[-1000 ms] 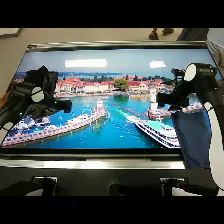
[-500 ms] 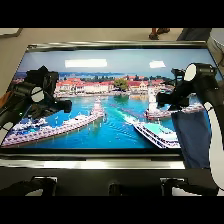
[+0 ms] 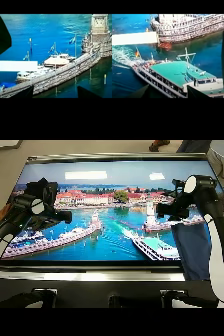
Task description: Fold the shirts.
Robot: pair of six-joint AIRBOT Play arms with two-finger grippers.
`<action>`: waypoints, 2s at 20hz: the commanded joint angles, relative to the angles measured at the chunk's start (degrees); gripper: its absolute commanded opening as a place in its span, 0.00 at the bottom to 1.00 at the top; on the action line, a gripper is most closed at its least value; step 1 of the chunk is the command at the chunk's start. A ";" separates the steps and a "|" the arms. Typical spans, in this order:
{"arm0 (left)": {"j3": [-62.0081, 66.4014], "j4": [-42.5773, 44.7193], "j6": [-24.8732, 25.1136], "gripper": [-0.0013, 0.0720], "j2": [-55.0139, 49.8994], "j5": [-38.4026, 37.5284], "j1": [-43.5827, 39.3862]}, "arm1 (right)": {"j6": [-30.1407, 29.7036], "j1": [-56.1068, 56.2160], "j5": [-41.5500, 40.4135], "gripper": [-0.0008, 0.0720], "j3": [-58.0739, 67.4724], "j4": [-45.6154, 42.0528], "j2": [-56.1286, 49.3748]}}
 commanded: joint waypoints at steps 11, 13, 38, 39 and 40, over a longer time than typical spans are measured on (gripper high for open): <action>8.00 -9.29 -8.11 1.00 -6.56 -1.38 36.15 | 0.44 0.02 -6.40 0.78 0.00 0.22 -0.04; 7.34 -12.24 -8.11 1.00 -8.92 -1.25 41.46 | 0.46 0.00 -6.56 0.77 0.00 0.22 -0.04; 7.28 -29.07 6.29 0.07 25.66 13.55 9.92 | -2.86 0.00 1.57 0.76 0.00 2.86 5.05; 7.13 -29.07 5.81 0.07 27.32 14.71 5.11 | -2.82 0.00 1.55 0.76 0.00 2.36 7.19; 7.04 -29.05 5.81 0.07 27.98 15.26 0.52 | -2.82 0.00 1.53 0.76 0.00 1.77 9.42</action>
